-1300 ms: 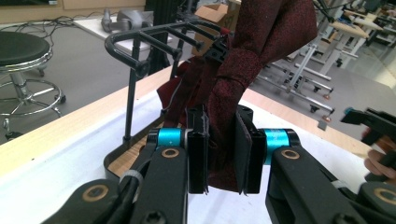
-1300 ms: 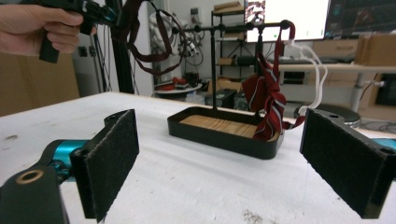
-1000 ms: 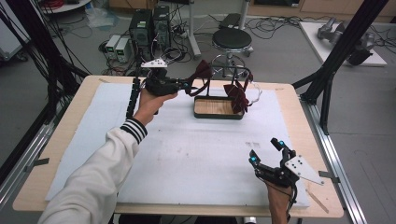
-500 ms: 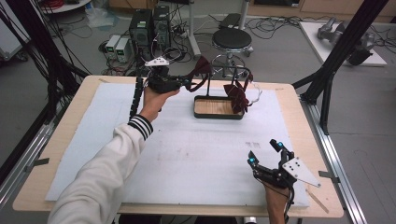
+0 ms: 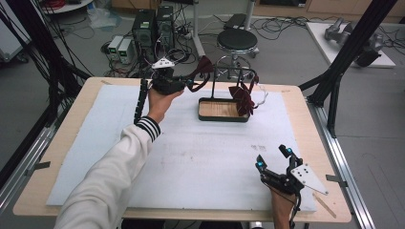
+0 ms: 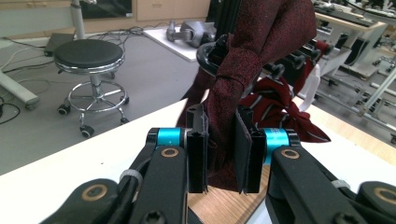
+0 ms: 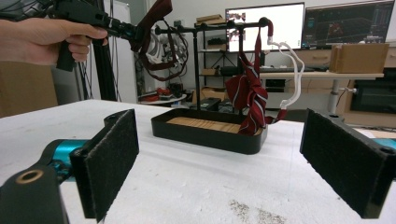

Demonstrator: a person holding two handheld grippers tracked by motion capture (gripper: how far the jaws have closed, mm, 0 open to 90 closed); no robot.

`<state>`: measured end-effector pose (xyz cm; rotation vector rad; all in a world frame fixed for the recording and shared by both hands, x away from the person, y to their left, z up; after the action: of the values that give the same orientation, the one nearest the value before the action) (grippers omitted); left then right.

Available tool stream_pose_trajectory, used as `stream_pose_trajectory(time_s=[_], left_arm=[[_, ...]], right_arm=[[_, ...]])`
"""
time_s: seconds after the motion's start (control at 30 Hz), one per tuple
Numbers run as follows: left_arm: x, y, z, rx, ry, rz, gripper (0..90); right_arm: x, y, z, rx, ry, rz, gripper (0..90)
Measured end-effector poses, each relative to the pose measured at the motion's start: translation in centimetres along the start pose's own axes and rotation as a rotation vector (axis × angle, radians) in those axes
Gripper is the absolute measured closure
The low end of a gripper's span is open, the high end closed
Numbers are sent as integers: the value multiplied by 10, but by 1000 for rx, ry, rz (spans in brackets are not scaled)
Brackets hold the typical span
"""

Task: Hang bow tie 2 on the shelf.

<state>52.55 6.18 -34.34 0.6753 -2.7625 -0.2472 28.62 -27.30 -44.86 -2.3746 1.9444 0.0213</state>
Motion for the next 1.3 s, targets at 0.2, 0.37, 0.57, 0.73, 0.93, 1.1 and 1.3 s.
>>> stream_pose_trajectory(time_s=[0.2,0.37,0.57,0.73,0.93,1.1,1.3], left_arm=[[-3,1,3,-16,-6,-15,769],[-5,2,6,-32,-20,-28,768],[-8,6,10,-27,-28,-37,768],[-9,7,11,-30,-33,-37,764],[-9,8,12,-31,-37,-45,753],[-11,10,13,-43,-31,-60,731],[-11,12,15,-58,-46,-94,626]], right_arm=[[1,0,4,0,0,8,107],[3,1,5,3,-17,11,107],[3,1,5,7,-13,12,107],[2,1,5,4,-8,12,107],[1,1,5,1,2,13,107],[0,1,5,-5,5,13,107],[0,0,6,-8,16,12,107]])
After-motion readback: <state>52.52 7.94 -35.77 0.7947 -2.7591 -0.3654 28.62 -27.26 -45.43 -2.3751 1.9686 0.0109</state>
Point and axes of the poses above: each handheld gripper's, and its own axes: y roughly backward along the jaws, z roughly out of its underside, x roughly to its right, the point moved 5 cm from there along -y, roughly forward along the jaws, and after that the axes turned 14 degrees about z, right-handed, at the moved point
